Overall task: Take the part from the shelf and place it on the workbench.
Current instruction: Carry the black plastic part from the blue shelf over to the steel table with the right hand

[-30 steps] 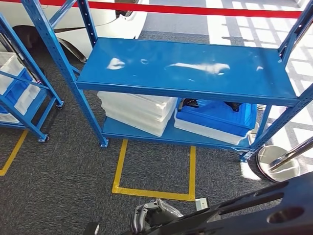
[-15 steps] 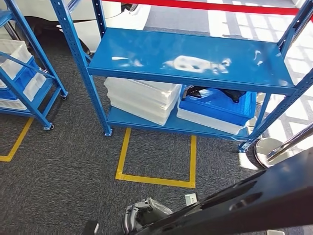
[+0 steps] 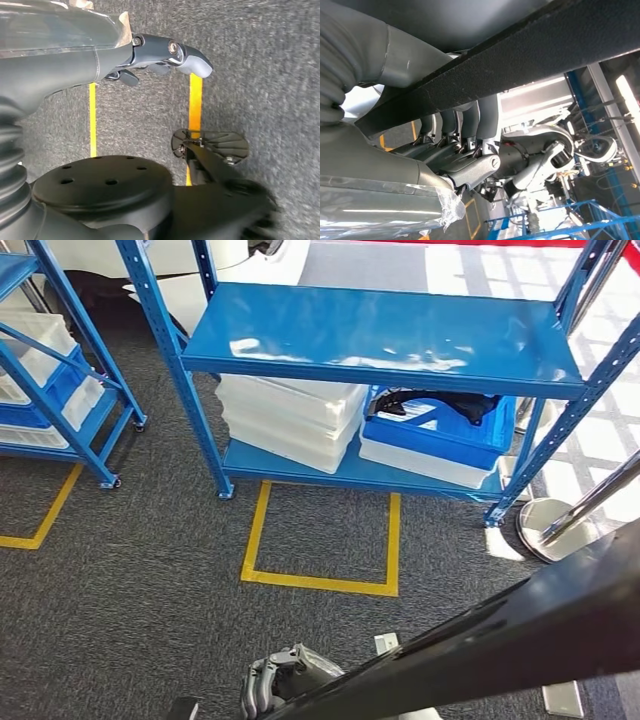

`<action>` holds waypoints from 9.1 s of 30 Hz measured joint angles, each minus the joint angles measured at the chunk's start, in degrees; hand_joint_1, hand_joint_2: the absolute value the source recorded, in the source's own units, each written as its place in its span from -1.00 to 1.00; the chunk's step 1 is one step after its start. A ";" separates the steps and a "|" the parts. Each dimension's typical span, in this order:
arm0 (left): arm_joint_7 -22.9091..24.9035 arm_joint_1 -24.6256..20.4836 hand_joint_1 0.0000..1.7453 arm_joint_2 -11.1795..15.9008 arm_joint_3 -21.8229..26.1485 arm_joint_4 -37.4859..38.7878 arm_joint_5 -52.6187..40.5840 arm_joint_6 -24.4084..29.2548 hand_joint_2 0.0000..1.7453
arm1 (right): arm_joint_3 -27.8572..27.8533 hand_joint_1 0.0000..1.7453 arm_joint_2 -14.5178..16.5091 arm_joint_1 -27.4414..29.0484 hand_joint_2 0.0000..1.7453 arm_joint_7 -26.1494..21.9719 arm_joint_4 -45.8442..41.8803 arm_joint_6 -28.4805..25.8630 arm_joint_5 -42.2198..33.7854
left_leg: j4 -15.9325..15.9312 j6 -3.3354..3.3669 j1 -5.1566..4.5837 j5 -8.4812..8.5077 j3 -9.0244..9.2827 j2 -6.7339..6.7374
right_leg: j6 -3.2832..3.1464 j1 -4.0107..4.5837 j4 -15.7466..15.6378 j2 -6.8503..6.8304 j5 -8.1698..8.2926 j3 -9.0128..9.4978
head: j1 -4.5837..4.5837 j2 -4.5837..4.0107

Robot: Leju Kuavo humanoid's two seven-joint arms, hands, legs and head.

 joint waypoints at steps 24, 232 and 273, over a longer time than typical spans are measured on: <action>-2.73 -0.05 -1.00 -0.27 1.49 0.01 1.03 0.48 1.00 | 2.98 1.00 3.13 -4.11 1.00 2.05 2.98 1.36 -3.26 | 2.87 0.11 -0.15 -0.97 -8.92 0.03 | -0.80 -0.01 -3.01 0.01 -3.59 7.66 | 0.37 0.00; -3.20 -0.22 -1.00 -1.02 4.42 -0.01 -1.46 1.10 1.00 | 4.20 1.00 4.71 -7.77 1.00 -0.96 1.07 1.25 2.74 | -5.42 1.72 0.34 3.66 -4.72 -6.84 | 0.80 -0.18 1.07 5.64 -3.00 3.11 | 2.06 0.00; -2.91 -0.30 -1.00 -0.87 4.41 -0.02 -2.28 1.04 1.00 | 4.36 1.00 4.78 -7.73 1.00 -1.50 0.61 1.32 3.33 | 3.90 -0.90 0.77 -0.72 -8.11 -0.30 | 0.41 -0.24 -1.79 -2.95 -2.73 4.30 | 1.90 0.00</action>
